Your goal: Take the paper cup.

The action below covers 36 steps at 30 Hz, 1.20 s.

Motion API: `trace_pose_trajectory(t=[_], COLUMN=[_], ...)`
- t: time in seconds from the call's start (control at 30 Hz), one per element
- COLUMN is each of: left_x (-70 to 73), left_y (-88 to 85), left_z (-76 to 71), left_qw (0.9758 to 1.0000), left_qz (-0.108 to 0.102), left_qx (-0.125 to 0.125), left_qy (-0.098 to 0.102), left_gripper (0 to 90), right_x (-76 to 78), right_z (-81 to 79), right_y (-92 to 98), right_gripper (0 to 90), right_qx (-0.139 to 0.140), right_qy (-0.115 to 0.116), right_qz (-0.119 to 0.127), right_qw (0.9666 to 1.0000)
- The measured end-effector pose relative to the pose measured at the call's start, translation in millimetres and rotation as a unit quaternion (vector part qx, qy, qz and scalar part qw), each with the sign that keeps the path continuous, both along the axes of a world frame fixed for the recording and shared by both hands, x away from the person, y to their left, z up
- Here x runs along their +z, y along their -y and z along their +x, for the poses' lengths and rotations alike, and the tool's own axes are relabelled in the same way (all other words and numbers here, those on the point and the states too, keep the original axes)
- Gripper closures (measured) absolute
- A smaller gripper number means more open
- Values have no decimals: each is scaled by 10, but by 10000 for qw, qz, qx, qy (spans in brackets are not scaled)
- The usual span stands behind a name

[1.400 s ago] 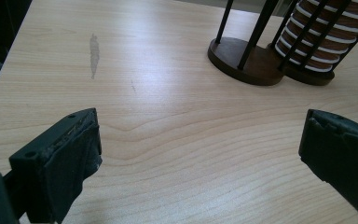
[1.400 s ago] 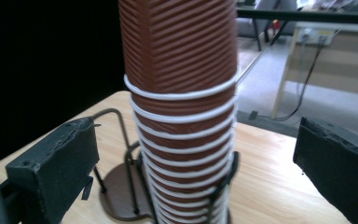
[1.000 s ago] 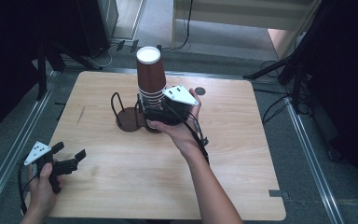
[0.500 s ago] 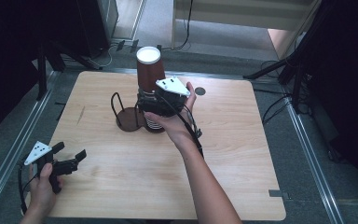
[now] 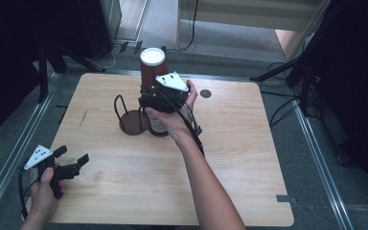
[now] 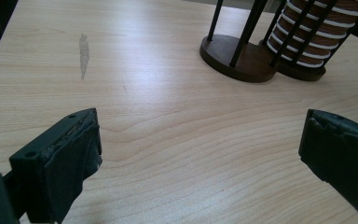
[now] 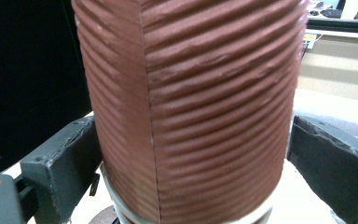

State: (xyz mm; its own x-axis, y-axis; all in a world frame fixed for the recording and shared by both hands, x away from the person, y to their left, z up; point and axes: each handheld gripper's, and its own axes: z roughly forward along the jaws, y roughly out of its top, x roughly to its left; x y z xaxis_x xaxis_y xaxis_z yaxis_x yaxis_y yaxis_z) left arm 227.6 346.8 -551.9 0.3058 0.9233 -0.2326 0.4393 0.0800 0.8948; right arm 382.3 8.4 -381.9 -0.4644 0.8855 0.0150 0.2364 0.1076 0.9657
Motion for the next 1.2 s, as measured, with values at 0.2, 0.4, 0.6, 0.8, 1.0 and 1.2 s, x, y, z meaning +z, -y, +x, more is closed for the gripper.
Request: trace_pose_trajectory(t=[0.2,0.4,0.6,0.8,1.0,1.2], left_x=[0,0,-1,0,1,0], left_y=[2,10,0,-1,1,5], left_z=[1,4,4,4,5,4], left_qw=[10000,10000,10000,10000,10000,10000], left_qz=[12,16,-13,-12,0,0], left_qx=[1,-23,35,30,36,44], left_qy=[2,8,22,17,11,29], left_gripper=[0,0,0,0,0,0], right_x=[8,19,32,51,63,90], right_z=[49,70,73,82,87,93], right_y=[-62,-104,-101,-91,-89,-85], right_gripper=[38,48,64,69,70,74], right_qx=[-44,-98,-37,-13,-16,-13], right_qy=[-18,46,65,-26,-69,-81], right_qz=[-21,-150,-100,-20,2,53], right_qw=[10000,9998,9999,10000,10000,10000])
